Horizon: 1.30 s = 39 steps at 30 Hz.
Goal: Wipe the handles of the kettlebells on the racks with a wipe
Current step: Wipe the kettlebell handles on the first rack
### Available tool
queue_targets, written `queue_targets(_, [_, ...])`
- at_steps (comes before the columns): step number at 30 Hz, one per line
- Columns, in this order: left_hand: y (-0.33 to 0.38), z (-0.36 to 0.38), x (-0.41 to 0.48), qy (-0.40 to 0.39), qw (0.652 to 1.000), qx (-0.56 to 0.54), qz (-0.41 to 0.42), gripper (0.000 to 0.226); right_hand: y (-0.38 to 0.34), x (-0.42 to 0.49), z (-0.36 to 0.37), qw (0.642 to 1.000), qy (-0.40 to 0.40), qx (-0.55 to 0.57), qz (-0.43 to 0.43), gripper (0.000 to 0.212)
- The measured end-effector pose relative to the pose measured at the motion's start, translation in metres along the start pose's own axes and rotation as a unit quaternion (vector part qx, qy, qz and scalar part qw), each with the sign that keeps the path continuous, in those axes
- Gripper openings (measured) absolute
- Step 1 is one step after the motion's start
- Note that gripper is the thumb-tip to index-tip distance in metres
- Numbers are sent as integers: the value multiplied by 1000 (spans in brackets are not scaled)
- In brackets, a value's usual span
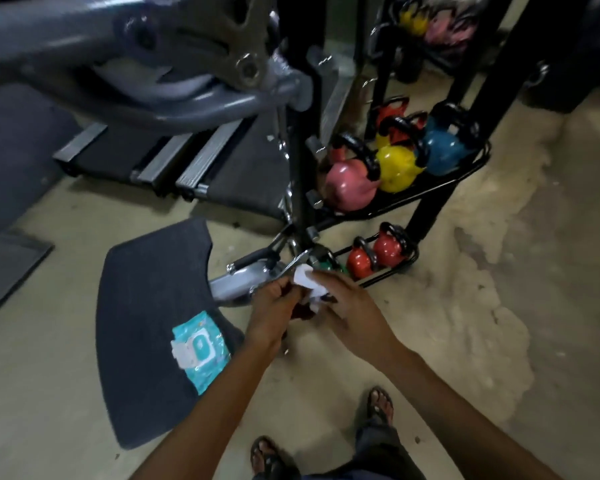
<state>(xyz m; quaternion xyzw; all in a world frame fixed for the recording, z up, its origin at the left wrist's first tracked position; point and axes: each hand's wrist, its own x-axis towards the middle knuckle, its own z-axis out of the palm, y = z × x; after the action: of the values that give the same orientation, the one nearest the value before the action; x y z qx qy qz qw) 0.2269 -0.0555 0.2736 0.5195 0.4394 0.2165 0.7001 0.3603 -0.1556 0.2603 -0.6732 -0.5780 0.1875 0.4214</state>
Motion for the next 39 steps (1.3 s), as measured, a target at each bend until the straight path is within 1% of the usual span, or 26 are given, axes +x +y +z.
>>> queue_targets(1, [6, 16, 5, -12, 1000, 5, 4, 19, 6, 0, -11, 1000, 6, -11, -8, 51])
queue_targets(3, [20, 52, 18, -27, 1000, 9, -6, 19, 21, 5, -39, 998, 55, -18, -25, 48])
queue_targets(5, [31, 89, 33, -23, 999, 13, -21, 21, 38, 14, -77, 994, 97, -27, -36, 43])
queue_targets(8, [50, 141, 59, -74, 997, -6, -21, 23, 72, 35, -135, 990, 127, -56, -21, 42])
queue_targets(10, [62, 164, 76, -84, 996, 2, 6, 27, 92, 54, -167, 991, 123, -46, 2, 36])
queue_targets(12, [72, 179, 95, -63, 997, 16, 32, 27, 103, 76, -194, 991, 128, -26, 18, 34])
queue_targets(14, [80, 185, 114, -37, 994, 72, 78, 26, 108, 99, -215, 991, 135, -14, 13, 33])
queue_targets(17, [90, 186, 144, 5, 968, 206, 145, 26, 121, 143, -233, 990, 139, -5, 9, 29])
queue_targets(19, [95, 187, 161, 25, 949, 267, 168, 35, 130, 178, -235, 992, 128, -9, 12, 25])
queue_targets(22, [94, 184, 199, 73, 895, 375, 232, 54, 145, 227, -229, 994, 106, -20, 17, 21])
queue_targets(24, [93, 182, 228, 83, 873, 416, 239, 70, 155, 255, -220, 995, 85, -32, 26, 21])
queue_targets(26, [92, 181, 253, 90, 862, 446, 223, 82, 162, 280, -210, 997, 59, -39, 39, 23])
queue_targets(28, [90, 184, 268, 91, 842, 482, 223, 85, 166, 303, -204, 997, 39, -43, 42, 23])
queue_targets(29, [89, 186, 271, 92, 827, 506, 228, 85, 166, 315, -201, 998, 26, -54, 33, 22])
queue_targets(31, [86, 189, 277, 99, 793, 550, 244, 84, 163, 338, -193, 996, -44, -78, 17, 25])
queue_targets(32, [83, 190, 281, 109, 785, 561, 241, 84, 165, 350, -186, 991, -92, -94, 15, 25])
queue_targets(34, [78, 192, 287, 132, 778, 569, 230, 82, 171, 372, -172, 974, -173, -145, 23, 22])
queue_targets(36, [80, 196, 288, 131, 778, 572, 223, 79, 178, 398, -159, 954, -223, -200, 27, 28])
queue_targets(37, [82, 197, 289, 134, 777, 573, 223, 79, 179, 410, -156, 938, -260, -229, 22, 30])
queue_targets(39, [89, 202, 286, 149, 770, 581, 216, 79, 178, 431, -150, 892, -338, -299, -10, 32])
